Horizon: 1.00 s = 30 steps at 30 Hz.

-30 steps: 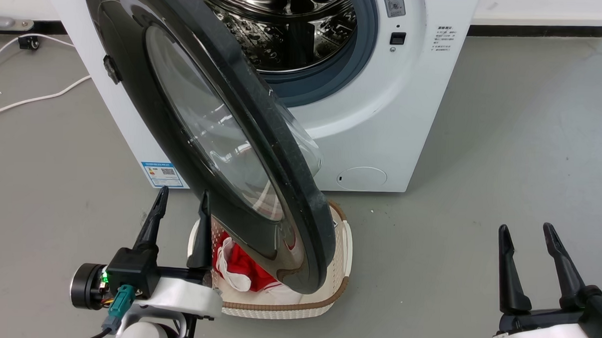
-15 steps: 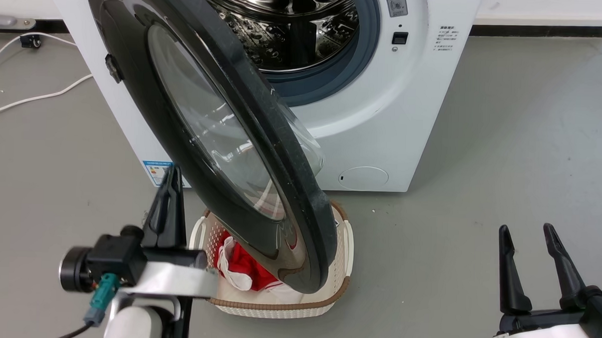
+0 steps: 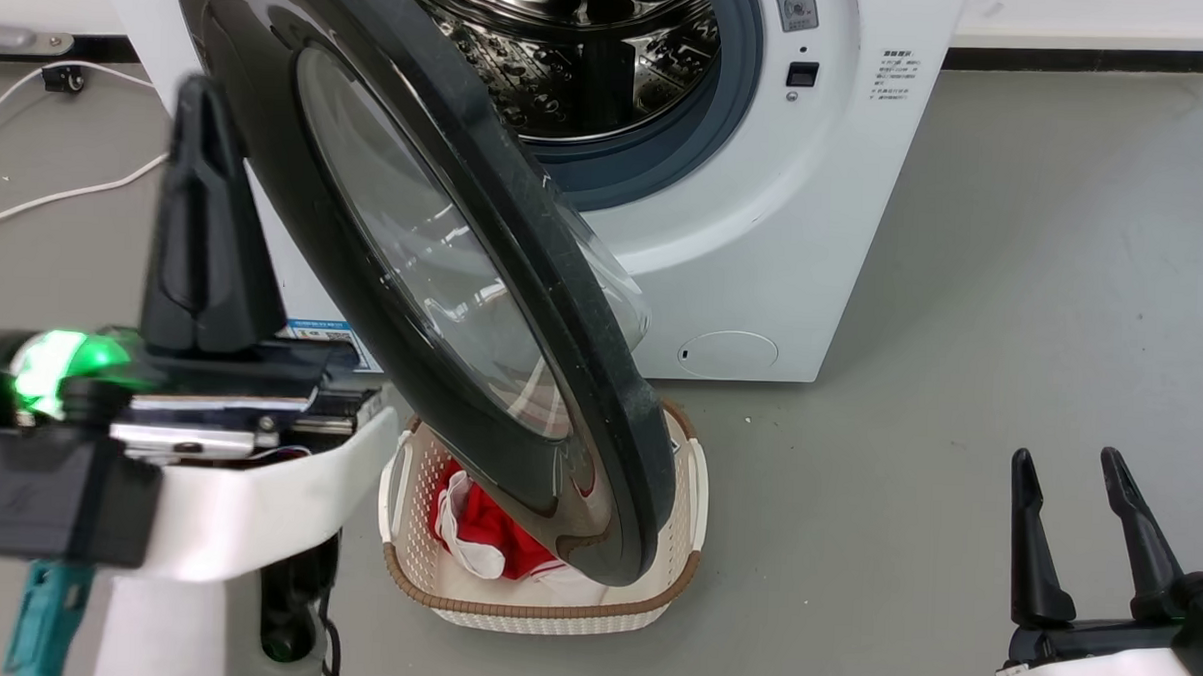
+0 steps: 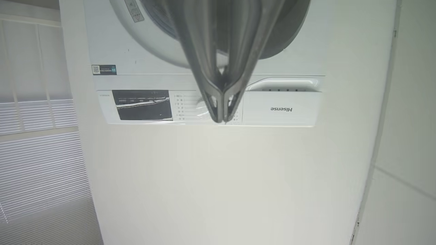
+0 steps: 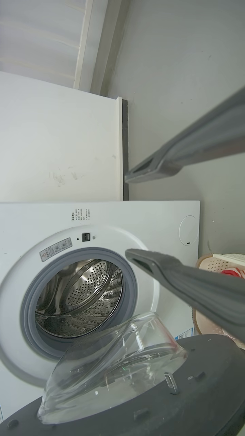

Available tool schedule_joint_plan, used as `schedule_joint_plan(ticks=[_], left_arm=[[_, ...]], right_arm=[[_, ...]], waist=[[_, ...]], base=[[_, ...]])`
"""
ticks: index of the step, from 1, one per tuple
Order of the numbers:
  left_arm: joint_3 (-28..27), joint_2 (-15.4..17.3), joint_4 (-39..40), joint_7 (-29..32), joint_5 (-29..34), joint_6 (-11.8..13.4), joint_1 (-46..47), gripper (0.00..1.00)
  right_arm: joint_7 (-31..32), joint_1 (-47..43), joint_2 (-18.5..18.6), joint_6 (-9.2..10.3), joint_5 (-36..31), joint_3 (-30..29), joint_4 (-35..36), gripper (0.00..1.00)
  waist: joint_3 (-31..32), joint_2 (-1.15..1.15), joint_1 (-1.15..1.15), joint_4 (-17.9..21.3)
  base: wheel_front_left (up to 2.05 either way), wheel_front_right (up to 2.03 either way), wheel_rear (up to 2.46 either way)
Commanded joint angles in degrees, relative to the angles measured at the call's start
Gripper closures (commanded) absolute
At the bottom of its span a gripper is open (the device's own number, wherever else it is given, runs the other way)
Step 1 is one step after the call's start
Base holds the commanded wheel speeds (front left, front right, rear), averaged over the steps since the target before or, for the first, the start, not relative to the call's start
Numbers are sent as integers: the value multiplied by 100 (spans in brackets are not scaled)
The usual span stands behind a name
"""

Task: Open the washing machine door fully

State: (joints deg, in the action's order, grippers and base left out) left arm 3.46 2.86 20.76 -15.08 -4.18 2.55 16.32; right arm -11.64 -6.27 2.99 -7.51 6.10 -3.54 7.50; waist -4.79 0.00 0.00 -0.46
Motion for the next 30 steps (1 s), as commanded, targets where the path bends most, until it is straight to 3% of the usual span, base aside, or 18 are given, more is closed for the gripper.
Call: schedule_joint_plan(ticks=[1, 8, 15, 20, 25, 30], left_arm=[[39, 2, 243, -12, 65, 13, 166, 100], [698, 2, 817, -12, 86, -196, 540, 100], [2163, 3, 504, 294, -165, -676, 347, 100], [3083, 40, 287, 772, -389, -855, 35, 100], [3464, 168, 83, 1145, -567, -882, -403, 100], [3569, 357, -319, 1439, -736, -677, -1066, 100]], right_arm=[[-18, -23, -22, 4, 26, -23, 19, 0], [-10, 12, -22, 4, 37, -47, 27, 0], [-17, 19, -23, 4, 76, -65, -6, 0], [-38, 10, -21, 4, 88, -92, -32, 0], [-37, 22, -21, 4, 99, -72, -61, 0], [-39, 67, -21, 4, 126, -47, -89, 0]], waist=[[-12, 0, 0, 6], [-52, 0, 0, 29], [-78, 0, 0, 51], [-102, 0, 0, 26], [-104, 0, 0, 16], [-153, 0, 0, -20]], base=[[0, 0, 0], [0, 0, 0], [0, 0, 0], [0, 0, 0], [0, 0, 0], [0, 0, 0]])
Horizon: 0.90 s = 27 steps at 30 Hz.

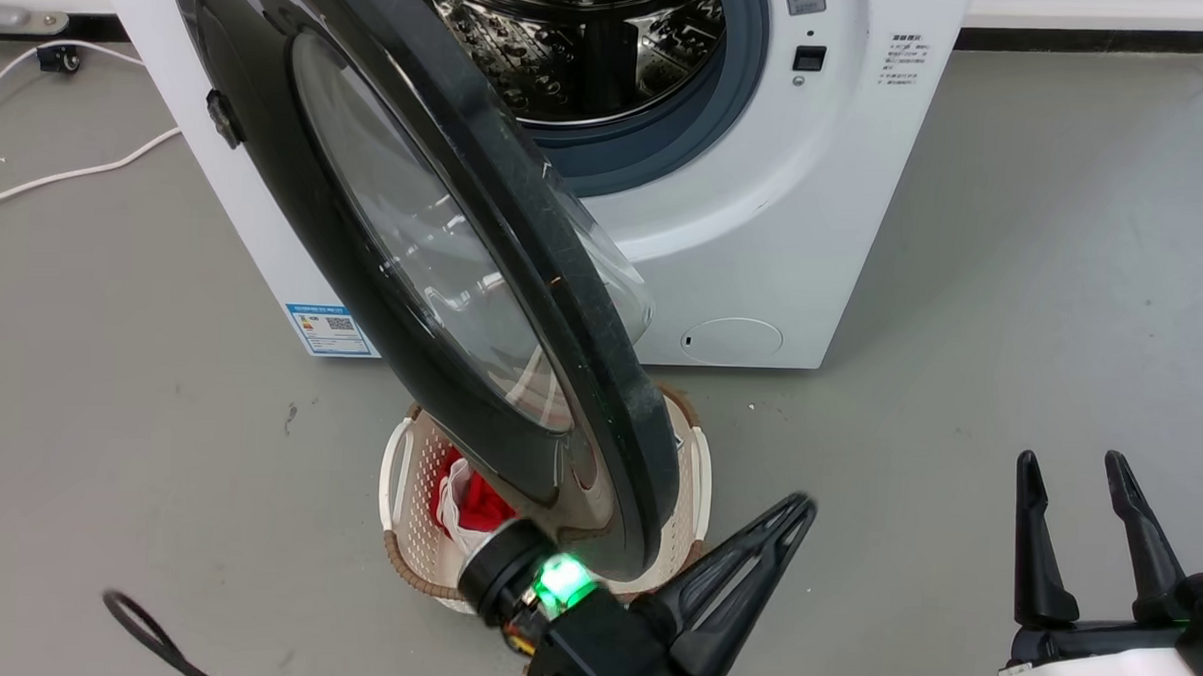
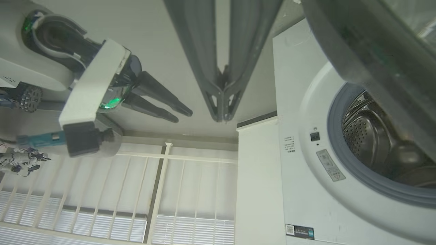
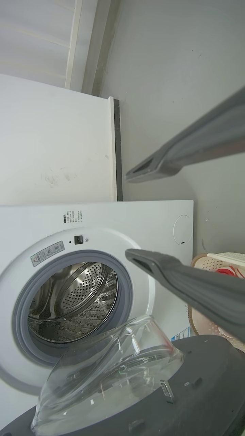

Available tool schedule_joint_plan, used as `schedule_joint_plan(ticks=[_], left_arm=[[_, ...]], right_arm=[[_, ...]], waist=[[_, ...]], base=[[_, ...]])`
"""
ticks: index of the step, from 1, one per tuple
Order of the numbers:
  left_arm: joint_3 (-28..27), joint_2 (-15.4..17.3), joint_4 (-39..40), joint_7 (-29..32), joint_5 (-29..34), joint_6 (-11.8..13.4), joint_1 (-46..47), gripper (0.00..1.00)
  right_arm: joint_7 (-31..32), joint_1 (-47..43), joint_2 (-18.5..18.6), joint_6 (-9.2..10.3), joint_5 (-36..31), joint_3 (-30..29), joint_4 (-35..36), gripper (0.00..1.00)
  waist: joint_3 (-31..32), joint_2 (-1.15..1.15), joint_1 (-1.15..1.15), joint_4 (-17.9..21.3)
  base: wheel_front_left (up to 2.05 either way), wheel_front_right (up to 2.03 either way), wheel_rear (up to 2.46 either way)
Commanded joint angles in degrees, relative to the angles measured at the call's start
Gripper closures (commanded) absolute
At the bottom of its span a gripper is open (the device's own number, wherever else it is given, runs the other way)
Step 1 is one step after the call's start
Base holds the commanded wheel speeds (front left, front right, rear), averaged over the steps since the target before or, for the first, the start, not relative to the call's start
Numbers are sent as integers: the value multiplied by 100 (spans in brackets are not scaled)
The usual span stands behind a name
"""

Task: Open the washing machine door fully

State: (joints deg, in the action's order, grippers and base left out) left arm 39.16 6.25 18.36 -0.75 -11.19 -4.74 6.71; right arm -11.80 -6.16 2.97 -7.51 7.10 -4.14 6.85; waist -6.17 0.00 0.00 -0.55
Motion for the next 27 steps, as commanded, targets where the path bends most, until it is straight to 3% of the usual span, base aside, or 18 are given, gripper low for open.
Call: schedule_joint_plan(ticks=[1, 16, 27], left_arm=[[-12, 42, -158, 17, -56, 95, -179, 100], [-253, -251, -1529, -674, -171, 502, 465, 100], [-421, -298, -2097, -825, -298, 825, 821, 100]], right_arm=[[-24, 64, -18, 4, 28, 17, -30, 0], [-26, 126, -18, 4, 58, 92, -142, 0], [-62, 168, -18, 4, 120, 125, -223, 0]], waist=[[-18, 0, 0, -16], [-81, 0, 0, 125], [-111, 0, 0, 186]], base=[[0, 0, 0], [0, 0, 0], [0, 0, 0]])
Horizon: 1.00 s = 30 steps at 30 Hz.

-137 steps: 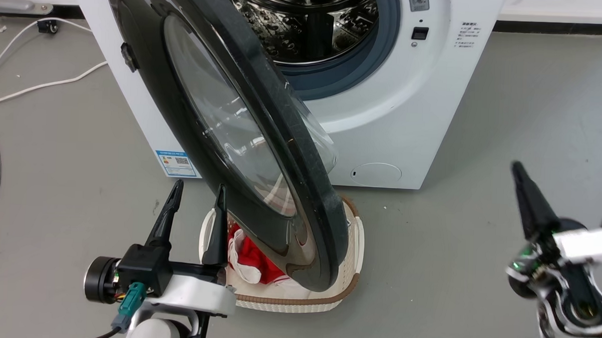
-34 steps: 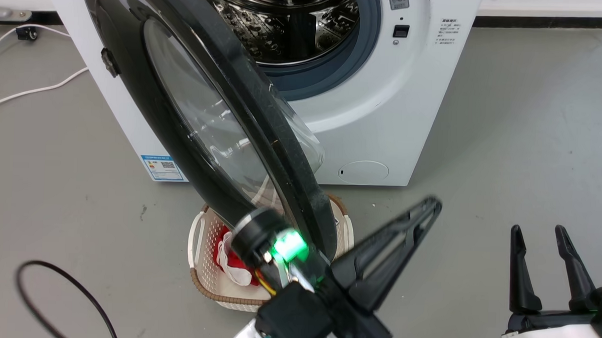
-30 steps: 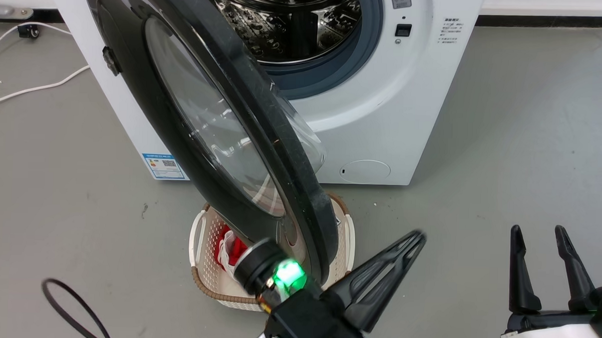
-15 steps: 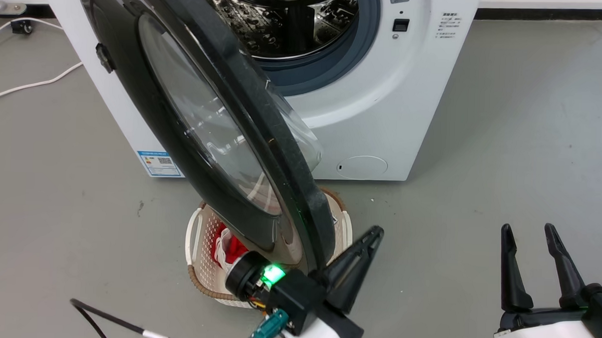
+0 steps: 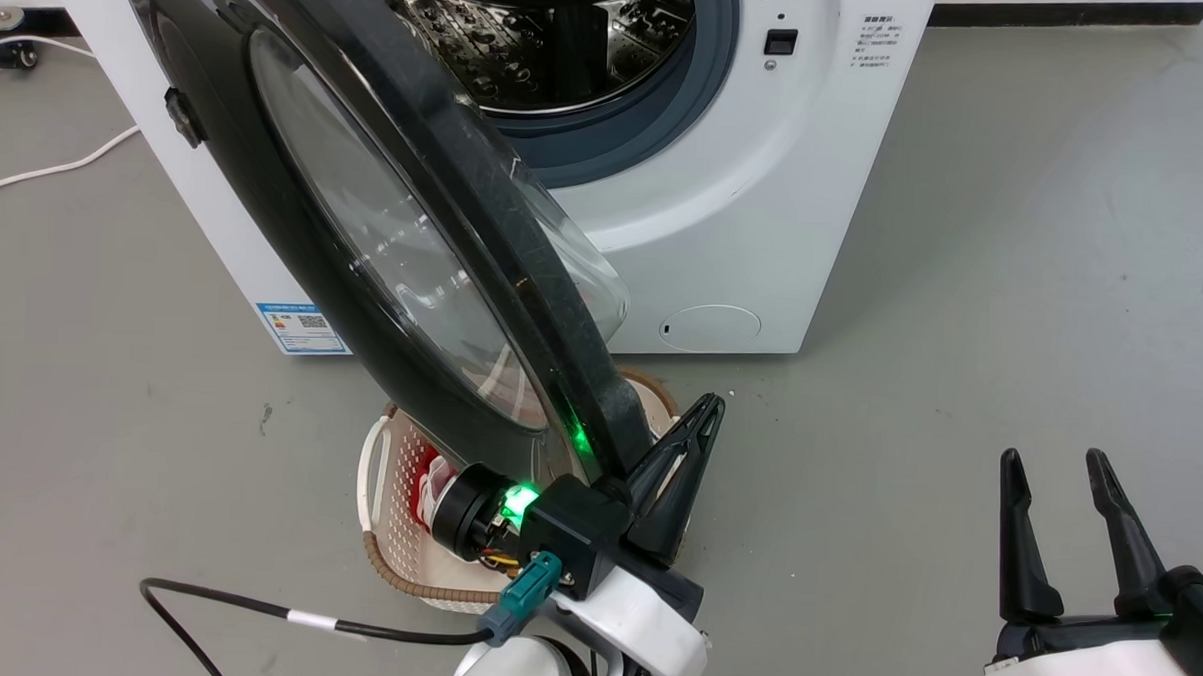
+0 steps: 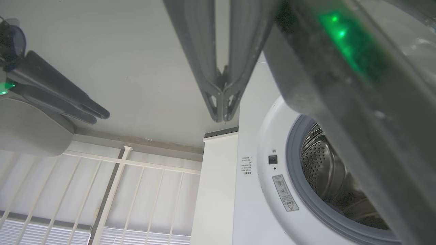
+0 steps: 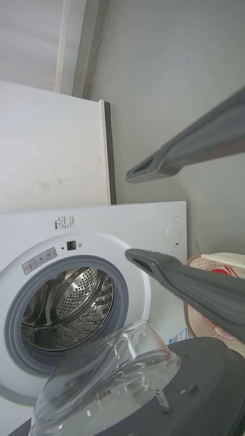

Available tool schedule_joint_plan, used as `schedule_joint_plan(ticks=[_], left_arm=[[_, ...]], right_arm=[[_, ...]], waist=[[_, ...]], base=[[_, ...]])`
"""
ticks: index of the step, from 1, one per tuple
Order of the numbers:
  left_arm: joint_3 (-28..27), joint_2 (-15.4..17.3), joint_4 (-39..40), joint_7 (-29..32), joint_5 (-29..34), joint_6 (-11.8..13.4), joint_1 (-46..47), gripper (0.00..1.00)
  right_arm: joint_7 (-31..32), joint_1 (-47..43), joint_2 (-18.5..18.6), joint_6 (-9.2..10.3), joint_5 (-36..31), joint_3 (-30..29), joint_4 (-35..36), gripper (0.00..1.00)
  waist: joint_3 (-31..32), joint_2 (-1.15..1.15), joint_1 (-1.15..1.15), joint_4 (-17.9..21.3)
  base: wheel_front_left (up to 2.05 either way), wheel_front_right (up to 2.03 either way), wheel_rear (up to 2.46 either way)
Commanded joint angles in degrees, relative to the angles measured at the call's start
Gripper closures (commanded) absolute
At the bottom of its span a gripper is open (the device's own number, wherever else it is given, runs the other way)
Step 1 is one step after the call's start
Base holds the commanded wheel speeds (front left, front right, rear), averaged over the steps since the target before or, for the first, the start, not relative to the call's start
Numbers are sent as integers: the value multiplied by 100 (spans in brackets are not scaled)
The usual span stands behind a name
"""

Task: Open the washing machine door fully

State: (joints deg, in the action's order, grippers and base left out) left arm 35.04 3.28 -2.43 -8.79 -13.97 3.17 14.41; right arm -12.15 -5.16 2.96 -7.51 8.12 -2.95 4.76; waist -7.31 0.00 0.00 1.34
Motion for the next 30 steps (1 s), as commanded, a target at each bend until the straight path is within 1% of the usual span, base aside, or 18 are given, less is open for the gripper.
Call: schedule_joint_plan(ticks=[1, 7, 19, 21, 24, 30], left_arm=[[-23, -2, -34, -19, -26, 59, 44, 100], [-116, 93, -14, 41, -49, 230, -134, 100], [-239, 495, 457, 218, -1, 540, -639, 100], [-247, 542, 520, 247, -16, 605, -762, 100], [-226, 571, 631, 267, -42, 635, -885, 100], [-193, 679, 846, 264, 18, 744, -1104, 100]], right_arm=[[-31, 59, -17, 4, 22, 5, -20, 0], [-39, 44, -17, 4, 50, 15, -39, 0], [-28, 0, -17, 4, 73, -15, -35, 0], [-16, -26, -17, 4, 70, -36, -22, 0], [5, -63, -17, 4, 79, -62, 3, 0], [57, -96, -17, 4, 31, -96, 42, 0]], waist=[[6, 0, 0, -7], [32, 0, 0, -45], [87, 0, 0, -205], [108, 0, 0, -268], [115, 0, 0, -406], [125, 0, 0, -743]], base=[[0, 0, 0], [0, 0, 0], [0, 0, 0], [0, 0, 0], [0, 0, 0], [0, 0, 0]])
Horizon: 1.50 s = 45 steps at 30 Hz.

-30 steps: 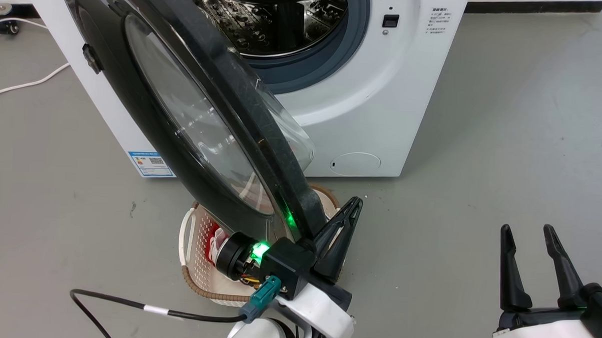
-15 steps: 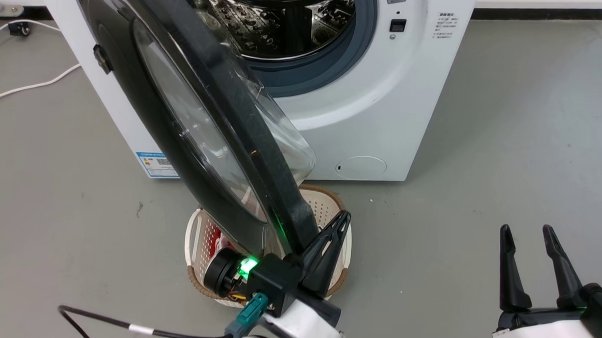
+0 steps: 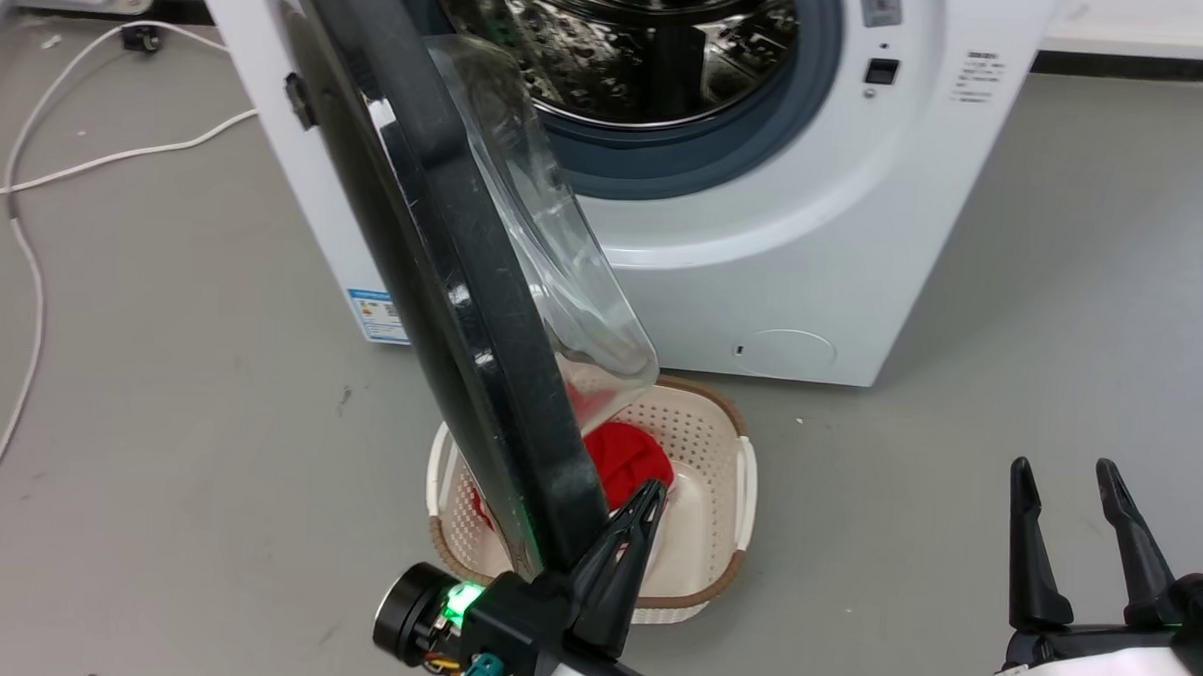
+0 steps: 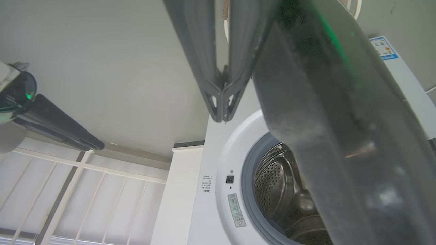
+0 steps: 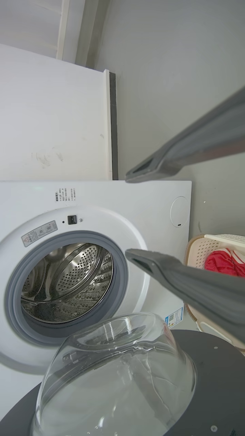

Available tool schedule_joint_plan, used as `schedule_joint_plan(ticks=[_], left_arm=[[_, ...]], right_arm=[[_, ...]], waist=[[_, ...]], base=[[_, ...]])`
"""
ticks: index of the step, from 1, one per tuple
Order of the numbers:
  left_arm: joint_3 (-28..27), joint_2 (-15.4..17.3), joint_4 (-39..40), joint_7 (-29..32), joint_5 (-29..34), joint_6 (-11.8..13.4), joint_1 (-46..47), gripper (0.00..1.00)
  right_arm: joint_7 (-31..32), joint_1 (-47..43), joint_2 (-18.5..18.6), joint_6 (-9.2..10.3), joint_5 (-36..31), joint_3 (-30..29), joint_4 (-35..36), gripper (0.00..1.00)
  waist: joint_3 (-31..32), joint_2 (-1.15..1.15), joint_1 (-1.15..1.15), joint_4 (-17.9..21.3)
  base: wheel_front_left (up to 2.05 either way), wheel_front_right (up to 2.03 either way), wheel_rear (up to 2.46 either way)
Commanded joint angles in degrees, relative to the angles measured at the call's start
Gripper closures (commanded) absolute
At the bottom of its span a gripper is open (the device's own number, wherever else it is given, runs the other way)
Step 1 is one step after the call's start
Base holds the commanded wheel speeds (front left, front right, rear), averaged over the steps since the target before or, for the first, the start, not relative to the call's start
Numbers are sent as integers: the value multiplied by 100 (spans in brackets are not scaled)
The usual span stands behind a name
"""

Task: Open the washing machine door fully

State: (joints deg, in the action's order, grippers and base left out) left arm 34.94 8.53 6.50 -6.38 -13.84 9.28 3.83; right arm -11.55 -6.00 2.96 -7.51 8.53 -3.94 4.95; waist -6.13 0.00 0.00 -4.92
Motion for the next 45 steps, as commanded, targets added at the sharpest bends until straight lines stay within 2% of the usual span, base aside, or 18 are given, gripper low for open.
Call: schedule_joint_plan(ticks=[1, 15, 28, 35, 45], left_arm=[[-173, 162, 1, 6, 24, 153, -89, 100], [-47, 235, 646, -235, 75, 344, -565, 100], [-401, 181, 600, -494, -93, 651, -706, 100], [-783, 271, 523, -646, -261, 734, -638, 100], [-1698, 442, 392, -817, -688, 843, -578, 100]], right_arm=[[16, -21, -17, 4, -9, -8, 30, 0], [203, 52, -15, 4, -165, -62, 256, 0], [441, 67, -15, 4, -333, -123, 570, 0], [524, 102, -15, 4, -395, -85, 644, 0], [578, 98, -15, 4, -410, -89, 685, 0]], waist=[[6, 0, 0, -181], [-115, 0, 0, -1207], [-322, 0, 0, -2087], [-364, 0, 0, -2183], [-453, 0, 0, -1985]], base=[[0, 0, 0], [0, 0, 0], [0, 0, 0], [0, 0, 0], [0, 0, 0]])
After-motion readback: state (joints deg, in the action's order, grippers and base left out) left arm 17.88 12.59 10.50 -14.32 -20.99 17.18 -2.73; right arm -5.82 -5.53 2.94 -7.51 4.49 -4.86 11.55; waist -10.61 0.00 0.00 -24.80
